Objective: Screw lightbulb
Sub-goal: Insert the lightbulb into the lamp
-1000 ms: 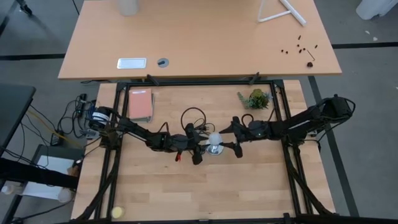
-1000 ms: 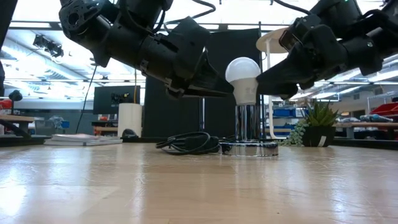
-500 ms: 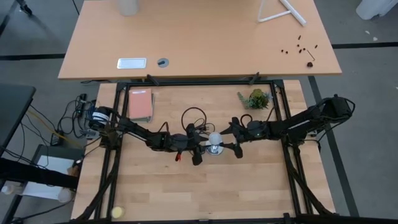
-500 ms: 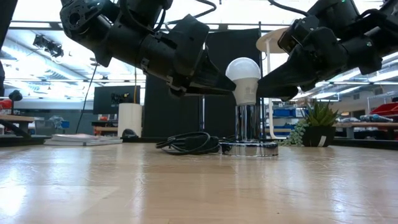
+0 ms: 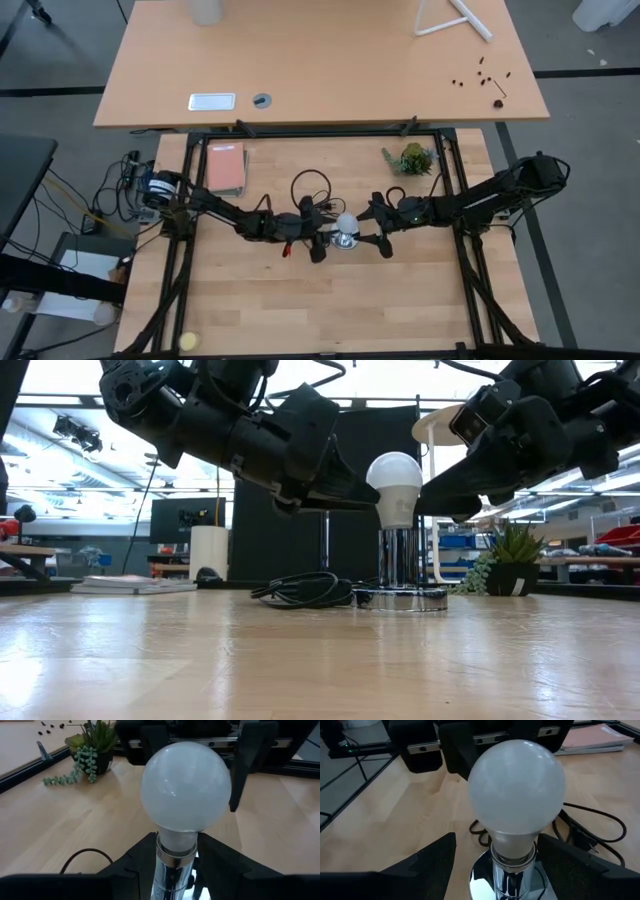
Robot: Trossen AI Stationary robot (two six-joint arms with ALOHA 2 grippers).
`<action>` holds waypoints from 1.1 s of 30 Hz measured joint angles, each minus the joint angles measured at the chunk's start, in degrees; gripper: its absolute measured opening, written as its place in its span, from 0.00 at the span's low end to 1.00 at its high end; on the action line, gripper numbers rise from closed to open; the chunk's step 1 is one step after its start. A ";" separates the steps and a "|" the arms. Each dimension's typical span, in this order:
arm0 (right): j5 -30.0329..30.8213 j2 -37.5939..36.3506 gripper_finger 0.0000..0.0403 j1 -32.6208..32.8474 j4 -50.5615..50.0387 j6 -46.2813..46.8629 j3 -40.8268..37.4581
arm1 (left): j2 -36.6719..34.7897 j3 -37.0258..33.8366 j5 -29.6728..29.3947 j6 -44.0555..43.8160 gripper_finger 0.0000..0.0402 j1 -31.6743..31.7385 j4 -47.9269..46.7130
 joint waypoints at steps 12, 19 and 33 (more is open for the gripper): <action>0.04 0.00 0.72 2.03 -0.17 0.13 0.00 | 0.00 0.00 -0.17 0.13 0.37 0.46 -0.26; 0.34 0.00 0.72 2.01 -0.45 0.46 0.00 | 0.00 -0.02 -0.50 -0.07 0.37 0.48 -0.43; 0.50 0.00 0.71 0.70 -1.21 1.96 0.07 | 0.00 -0.02 -0.45 -1.51 0.37 0.46 -1.57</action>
